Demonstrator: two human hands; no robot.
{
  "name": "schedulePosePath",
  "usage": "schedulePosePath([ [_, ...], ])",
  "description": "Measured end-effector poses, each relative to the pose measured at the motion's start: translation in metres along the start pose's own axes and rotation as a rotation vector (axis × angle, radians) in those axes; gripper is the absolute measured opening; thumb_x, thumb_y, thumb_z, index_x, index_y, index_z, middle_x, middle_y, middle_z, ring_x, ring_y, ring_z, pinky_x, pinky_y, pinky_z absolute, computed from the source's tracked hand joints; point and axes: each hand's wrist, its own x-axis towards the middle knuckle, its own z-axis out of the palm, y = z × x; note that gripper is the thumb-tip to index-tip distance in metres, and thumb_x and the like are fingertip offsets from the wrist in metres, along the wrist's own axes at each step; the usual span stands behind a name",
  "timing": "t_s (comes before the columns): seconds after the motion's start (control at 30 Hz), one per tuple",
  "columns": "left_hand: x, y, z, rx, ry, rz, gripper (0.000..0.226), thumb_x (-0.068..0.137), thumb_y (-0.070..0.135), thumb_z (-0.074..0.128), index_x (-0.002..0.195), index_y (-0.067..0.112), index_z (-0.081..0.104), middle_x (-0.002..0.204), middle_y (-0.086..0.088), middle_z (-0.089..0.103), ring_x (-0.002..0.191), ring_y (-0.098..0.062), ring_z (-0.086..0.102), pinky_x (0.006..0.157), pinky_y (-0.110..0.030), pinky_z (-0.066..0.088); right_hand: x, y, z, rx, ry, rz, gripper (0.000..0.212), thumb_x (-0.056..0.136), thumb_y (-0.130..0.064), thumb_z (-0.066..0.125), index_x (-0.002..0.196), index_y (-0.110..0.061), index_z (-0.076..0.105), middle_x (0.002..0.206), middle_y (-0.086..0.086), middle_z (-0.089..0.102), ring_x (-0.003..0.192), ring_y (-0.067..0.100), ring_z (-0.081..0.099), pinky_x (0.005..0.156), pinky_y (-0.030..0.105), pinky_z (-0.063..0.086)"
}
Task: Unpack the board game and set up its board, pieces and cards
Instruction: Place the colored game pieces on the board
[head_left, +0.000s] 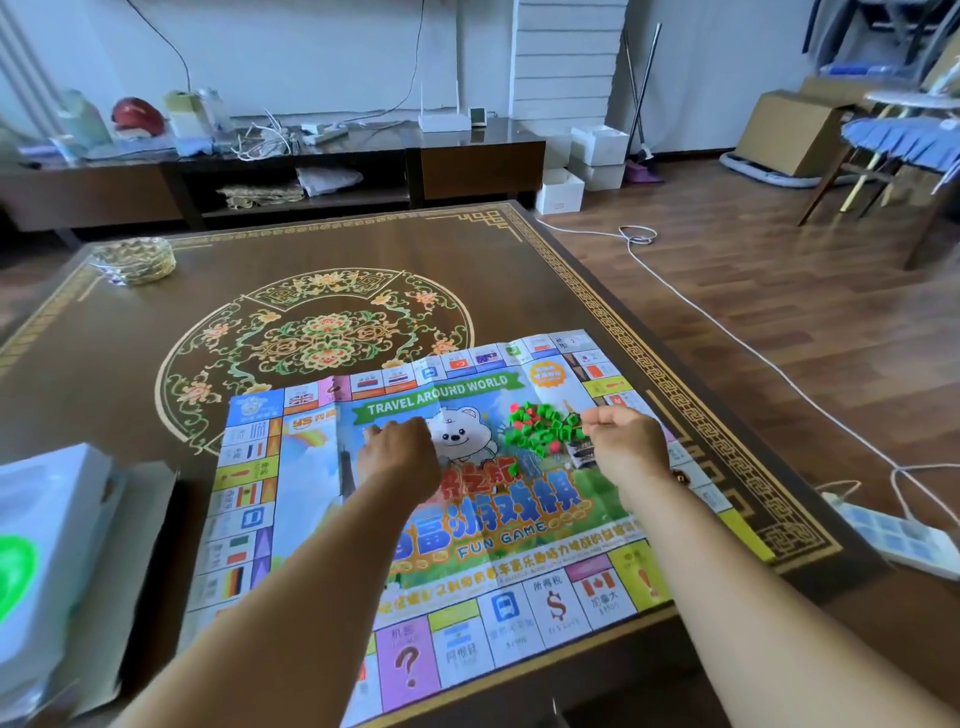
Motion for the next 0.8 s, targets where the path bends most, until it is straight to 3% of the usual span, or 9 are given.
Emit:
schedulePosePath([
  [0.1,-0.001,0.012,0.004,-0.023,0.119,0.131,0.044,0.089,0.015,0.057,0.131,0.026,0.05,0.131,-0.007,0.047,0.129,-0.028,0.03,0.101,-0.037,0.036,-0.004,0.007,-0.003,-0.115,-0.065,-0.04,0.024,0.094,-0.007,0.051,0.107,-0.018,0.068,0.112,-0.001,0.067,0.087,0.013,0.057,0.075,0.025,0.045],
  [0.27,0.008,0.056,0.016,-0.29,-0.014,0.246,0.026,0.092,0.021,0.055,0.115,0.026,0.064,0.117,-0.003,0.065,0.096,-0.023,0.063,0.082,-0.032,0.051,-0.003,0.008,0.008,-0.341,-0.137,-0.182,0.023,0.094,-0.017,0.056,0.114,-0.024,0.065,0.114,-0.005,0.067,0.088,0.01,0.056,0.068,0.019,0.041],
  [0.37,0.019,0.072,0.025,-0.266,-0.01,0.242,0.022,0.093,0.024,0.051,0.107,0.021,0.068,0.107,-0.007,0.067,0.092,-0.026,0.063,0.072,-0.03,0.048,0.001,0.006,0.016,-0.47,-0.164,-0.225,0.024,0.092,-0.019,0.059,0.114,-0.025,0.065,0.113,-0.003,0.068,0.098,0.018,0.061,0.073,0.022,0.044],
  [0.47,0.032,0.081,0.03,-0.261,0.039,0.225,0.023,0.093,0.023,0.049,0.106,0.02,0.068,0.107,-0.008,0.064,0.099,-0.026,0.059,0.072,-0.032,0.045,0.009,0.007,0.024,-0.545,-0.183,-0.294,0.022,0.09,-0.015,0.058,0.109,-0.022,0.065,0.109,0.001,0.067,0.099,0.022,0.061,0.075,0.026,0.046],
  [0.6,0.045,0.081,0.036,-0.276,0.06,0.258,0.026,0.093,0.018,0.051,0.112,0.025,0.067,0.114,-0.006,0.061,0.107,-0.025,0.057,0.083,-0.037,0.05,0.019,0.009,0.029,-0.6,-0.182,-0.34,0.021,0.088,-0.012,0.058,0.106,-0.02,0.065,0.106,0.004,0.066,0.094,0.023,0.061,0.075,0.028,0.048],
  [0.8,0.051,0.08,0.04,-0.33,0.058,0.262,0.026,0.09,0.014,0.052,0.107,0.025,0.069,0.103,-0.004,0.068,0.086,-0.023,0.064,0.067,-0.03,0.051,0.02,0.014,0.023,-0.499,-0.152,-0.355,0.024,0.089,-0.011,0.057,0.109,-0.02,0.064,0.107,0.002,0.069,0.098,0.023,0.063,0.081,0.029,0.052],
])
